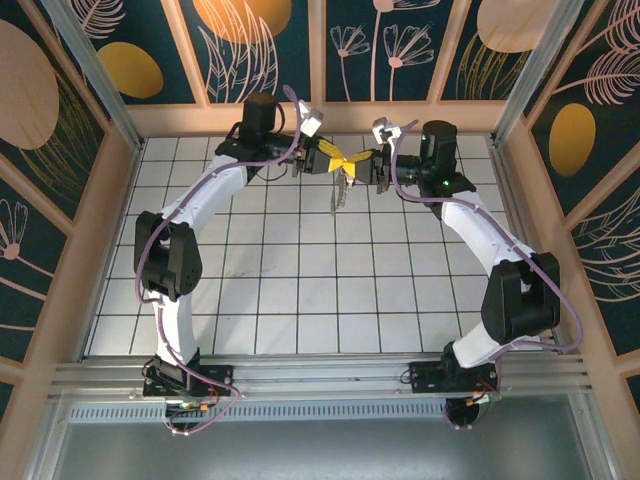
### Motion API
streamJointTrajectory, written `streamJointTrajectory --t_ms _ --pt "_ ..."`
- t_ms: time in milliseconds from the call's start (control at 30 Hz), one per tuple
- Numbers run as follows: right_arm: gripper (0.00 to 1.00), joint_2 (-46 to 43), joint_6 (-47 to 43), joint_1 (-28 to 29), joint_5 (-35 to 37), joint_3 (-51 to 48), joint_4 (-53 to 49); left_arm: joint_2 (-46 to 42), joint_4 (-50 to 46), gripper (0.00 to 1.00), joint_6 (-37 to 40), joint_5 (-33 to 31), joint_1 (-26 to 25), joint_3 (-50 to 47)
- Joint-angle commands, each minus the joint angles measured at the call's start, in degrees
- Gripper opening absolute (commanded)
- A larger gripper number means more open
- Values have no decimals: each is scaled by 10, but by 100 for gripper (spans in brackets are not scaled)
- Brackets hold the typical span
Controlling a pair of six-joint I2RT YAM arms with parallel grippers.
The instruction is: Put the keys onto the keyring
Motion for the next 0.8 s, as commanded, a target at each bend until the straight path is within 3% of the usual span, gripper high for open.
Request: streamJointTrajectory --t_ms 0,100,233,333,400,500,767 --pt "0 2 -14 6 -21 18 11 10 18 9 1 3 -4 17" --pt "0 3 -14 6 -21 18 11 10 19 0 2 -2 -5 17" --pt "0 -2 -17 3 -14 17 5 7 25 0 0 -7 -6 14" --pt "27 -22 9 -12 3 -6 36 -4 61 0 -24 -18 -6 -3" --pt "36 -47 51 -31 5 -39 91 -13 92 0 -42 -23 -6 -18" --pt "40 -81 102 -52 5 -91 164 -26 132 0 -67 -33 -7 -39" --pt "45 -113 131 -46 24 -160 220 -49 186 0 -100 -41 -10 -68"
